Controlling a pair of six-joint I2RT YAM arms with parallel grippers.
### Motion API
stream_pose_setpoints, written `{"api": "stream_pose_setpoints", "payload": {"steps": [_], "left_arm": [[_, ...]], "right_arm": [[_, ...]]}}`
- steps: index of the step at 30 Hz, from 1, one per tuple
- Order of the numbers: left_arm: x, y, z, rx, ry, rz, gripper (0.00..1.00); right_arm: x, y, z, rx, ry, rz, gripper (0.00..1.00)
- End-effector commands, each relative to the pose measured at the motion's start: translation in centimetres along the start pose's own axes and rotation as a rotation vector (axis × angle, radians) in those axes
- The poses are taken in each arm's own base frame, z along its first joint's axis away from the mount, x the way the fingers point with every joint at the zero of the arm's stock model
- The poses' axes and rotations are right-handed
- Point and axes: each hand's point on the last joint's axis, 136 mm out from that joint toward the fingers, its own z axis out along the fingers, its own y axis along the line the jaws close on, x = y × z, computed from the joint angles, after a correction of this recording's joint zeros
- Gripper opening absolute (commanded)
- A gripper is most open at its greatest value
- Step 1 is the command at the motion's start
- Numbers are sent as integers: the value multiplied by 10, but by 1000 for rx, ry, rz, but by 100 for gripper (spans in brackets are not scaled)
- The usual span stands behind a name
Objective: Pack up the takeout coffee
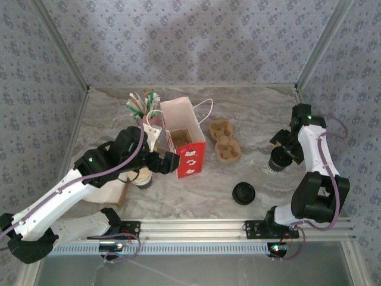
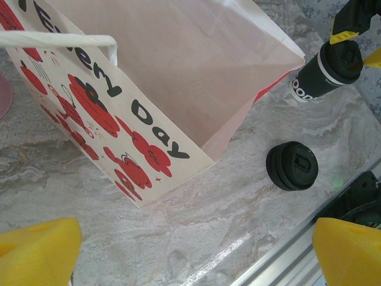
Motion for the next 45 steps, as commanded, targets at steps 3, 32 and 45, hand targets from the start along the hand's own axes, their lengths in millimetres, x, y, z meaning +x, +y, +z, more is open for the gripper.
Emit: {"api": "stream_pose_setpoints", "payload": {"steps": [3, 32, 45], "left_arm": [[-1, 4, -1, -7, -12, 14, 99], [-14, 10, -13, -36, -69, -17, 100], [-71, 22, -59, -108, -179, -75, 100]], "right_arm": [[7, -9, 13, 41, 35, 18, 87], [7, -9, 7, 39, 25, -5, 65], [11, 25, -105, -211, -197, -235, 62]]}}
